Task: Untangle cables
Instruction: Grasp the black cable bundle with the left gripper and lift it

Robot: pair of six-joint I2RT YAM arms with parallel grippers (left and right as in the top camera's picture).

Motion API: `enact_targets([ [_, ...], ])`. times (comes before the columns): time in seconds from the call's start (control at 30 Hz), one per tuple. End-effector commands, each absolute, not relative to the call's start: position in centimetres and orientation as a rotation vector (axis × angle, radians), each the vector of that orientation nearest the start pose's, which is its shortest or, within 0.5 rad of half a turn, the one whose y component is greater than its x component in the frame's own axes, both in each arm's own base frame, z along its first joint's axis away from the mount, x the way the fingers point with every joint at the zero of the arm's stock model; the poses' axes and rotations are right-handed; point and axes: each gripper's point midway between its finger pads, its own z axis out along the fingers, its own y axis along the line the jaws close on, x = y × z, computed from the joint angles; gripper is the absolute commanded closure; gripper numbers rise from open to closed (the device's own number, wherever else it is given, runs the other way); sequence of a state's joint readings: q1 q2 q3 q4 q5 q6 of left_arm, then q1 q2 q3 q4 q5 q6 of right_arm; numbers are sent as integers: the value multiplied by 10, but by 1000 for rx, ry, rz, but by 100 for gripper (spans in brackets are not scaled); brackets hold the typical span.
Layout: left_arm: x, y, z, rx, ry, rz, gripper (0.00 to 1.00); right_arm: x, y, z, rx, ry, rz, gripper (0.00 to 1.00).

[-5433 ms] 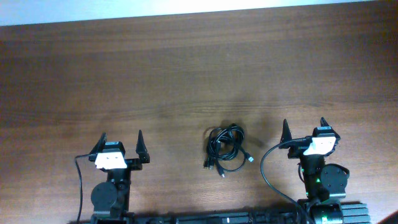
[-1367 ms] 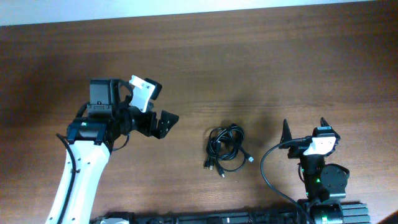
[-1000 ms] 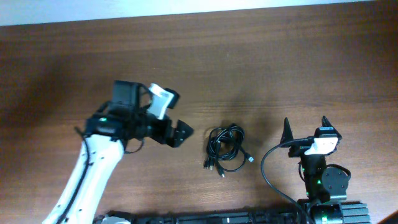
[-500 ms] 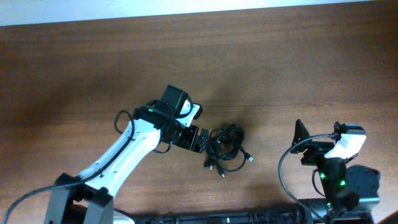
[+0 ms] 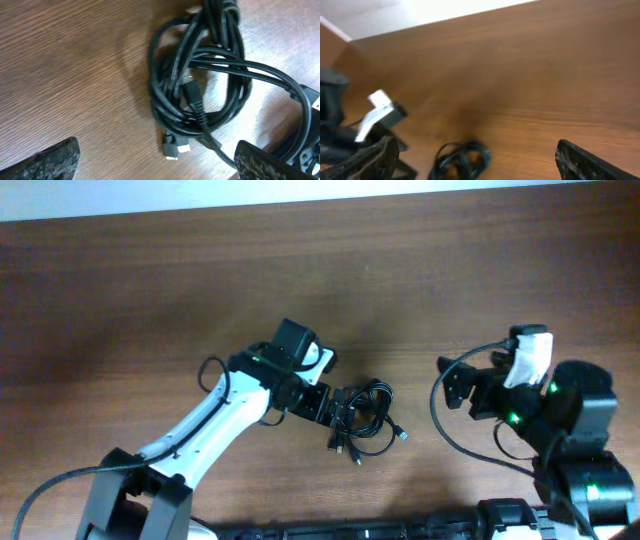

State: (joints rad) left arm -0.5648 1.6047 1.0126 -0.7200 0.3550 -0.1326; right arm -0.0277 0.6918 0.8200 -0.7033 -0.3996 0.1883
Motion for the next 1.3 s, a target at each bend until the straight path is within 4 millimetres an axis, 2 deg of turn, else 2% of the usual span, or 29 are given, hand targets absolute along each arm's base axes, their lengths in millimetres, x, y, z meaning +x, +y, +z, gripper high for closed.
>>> enact_targets([
  [0.0, 249, -228, 60, 719, 2854, -501, 1, 246, 82, 252, -78, 2141, 674, 1],
  [0.07, 251, -225, 57, 679, 2867, -445, 1, 248, 82, 248, -72, 2156, 676, 1],
  [0.2, 250, -225, 51, 671, 2886, -439, 1, 251, 82, 242, -63, 2182, 683, 1],
  [0.33, 244, -226, 34, 688, 2940, -416, 1, 251, 82, 243, -64, 2181, 682, 1],
  [0.43, 241, -233, 24, 728, 2946, -412, 1, 251, 82, 243, -64, 2179, 681, 1],
  [0.57, 240, -248, 24, 776, 2899, -434, 1, 251, 82, 242, -63, 2182, 682, 1],
  [0.67, 239, -250, 20, 787, 2901, -432, 0, 251, 82, 242, -63, 2182, 682, 1],
  [0.9, 240, -247, -3, 788, 2943, -381, 17, 250, 82, 242, -62, 2186, 683, 0],
  [1.03, 247, -253, -5, 786, 2914, -397, 17, 250, 82, 241, -61, 2188, 684, 1],
  [1.1, 249, -254, -5, 785, 2903, -402, 34, 249, 82, 240, -59, 2193, 684, 1],
  [1.2, 258, -258, -3, 776, 2859, -397, 69, 249, 82, 240, -57, 2195, 681, 0],
  [1.27, 264, -255, -4, 767, 2844, -351, 79, 249, 82, 240, -57, 2195, 681, 0],
])
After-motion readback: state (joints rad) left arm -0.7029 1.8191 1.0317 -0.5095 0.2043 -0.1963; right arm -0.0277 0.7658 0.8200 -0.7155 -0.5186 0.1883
